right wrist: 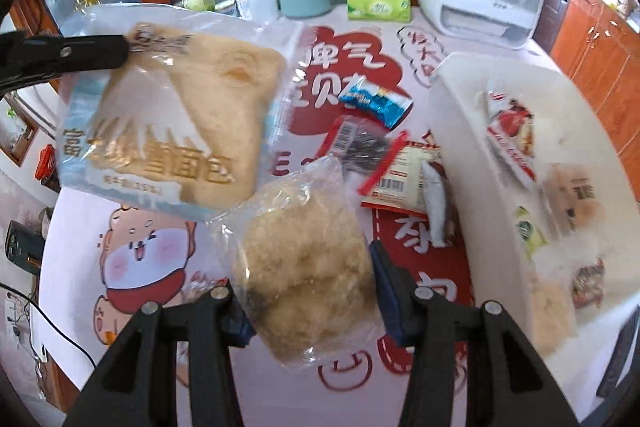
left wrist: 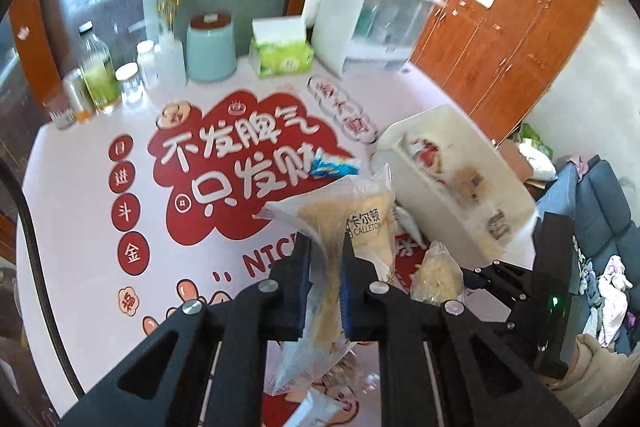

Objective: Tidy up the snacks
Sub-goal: 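Lift both bags into the white tray and open both tools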

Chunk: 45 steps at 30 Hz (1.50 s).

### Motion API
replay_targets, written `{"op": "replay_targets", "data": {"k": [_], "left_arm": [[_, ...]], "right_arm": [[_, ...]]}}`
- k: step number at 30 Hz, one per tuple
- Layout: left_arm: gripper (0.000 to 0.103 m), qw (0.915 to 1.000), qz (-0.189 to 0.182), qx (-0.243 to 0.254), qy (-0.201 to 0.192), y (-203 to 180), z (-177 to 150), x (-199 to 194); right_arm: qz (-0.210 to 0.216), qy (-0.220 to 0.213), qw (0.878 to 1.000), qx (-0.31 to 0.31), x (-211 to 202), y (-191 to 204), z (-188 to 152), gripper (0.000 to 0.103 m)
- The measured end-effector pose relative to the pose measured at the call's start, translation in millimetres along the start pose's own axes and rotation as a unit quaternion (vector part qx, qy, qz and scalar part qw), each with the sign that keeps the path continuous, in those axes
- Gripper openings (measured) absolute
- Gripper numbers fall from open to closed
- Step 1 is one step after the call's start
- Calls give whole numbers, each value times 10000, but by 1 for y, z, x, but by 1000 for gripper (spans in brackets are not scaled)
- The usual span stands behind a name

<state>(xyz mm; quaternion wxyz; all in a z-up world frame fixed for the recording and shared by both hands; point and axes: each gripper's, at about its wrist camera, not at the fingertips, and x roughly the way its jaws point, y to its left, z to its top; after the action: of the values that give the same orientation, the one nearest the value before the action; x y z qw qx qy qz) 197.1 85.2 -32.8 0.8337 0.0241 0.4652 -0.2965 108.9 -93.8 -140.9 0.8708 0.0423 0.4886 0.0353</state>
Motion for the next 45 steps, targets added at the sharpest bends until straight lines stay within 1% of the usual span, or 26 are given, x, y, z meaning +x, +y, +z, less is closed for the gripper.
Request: {"op": "replay_targets", "data": {"k": [4,6,8,11,16,19,22,26,29,33,39,41,45], "left_arm": [[10,9994,-106,173,-296,-22,-10,-34],[10,9986,-158,262,-421,-33,-14,-45],[10,9975,-294,322,-556,-47,-17,-56],[10,9965,-373,353,-665,-64,-20,-64],[10,9947,-178,499,-880,-105,-18,-74],[10,9941,-71,516,-948,-133,-9,-71],[10,9932,109,506,-1043,-166,5,-57],[10,9937,252,439,-1001,-212,26,-21],[10,9933,432,471,-960,-250,40,15],[10,9927,705,456,-865,-281,51,58],[10,9934,1004,252,-487,-296,61,105],[11,9938,1028,205,-375,-298,62,113],[11,9906,1290,329,-310,-305,63,123]], "right_arm": [[-202,-212,9995,132,-36,-2,-9,48],[-321,-338,9986,241,-56,-7,-15,48],[-446,-437,9975,319,-71,-13,-19,48],[-612,-575,9956,405,-93,-25,-28,48],[-682,-839,9925,570,-117,-54,-31,48],[-669,-1003,9900,734,-127,-83,-26,48],[-605,-1093,9887,827,-133,-111,-23,48],[-543,-1037,9903,748,-132,-156,-19,48],[-526,-1019,9908,717,-127,-191,-17,48],[-442,-900,9923,723,-115,-226,-15,48],[-328,-767,9933,799,-97,-264,-13,48],[-258,-713,9932,882,-90,-273,-12,48],[-81,-640,9942,866,-80,-281,-6,48]]}}
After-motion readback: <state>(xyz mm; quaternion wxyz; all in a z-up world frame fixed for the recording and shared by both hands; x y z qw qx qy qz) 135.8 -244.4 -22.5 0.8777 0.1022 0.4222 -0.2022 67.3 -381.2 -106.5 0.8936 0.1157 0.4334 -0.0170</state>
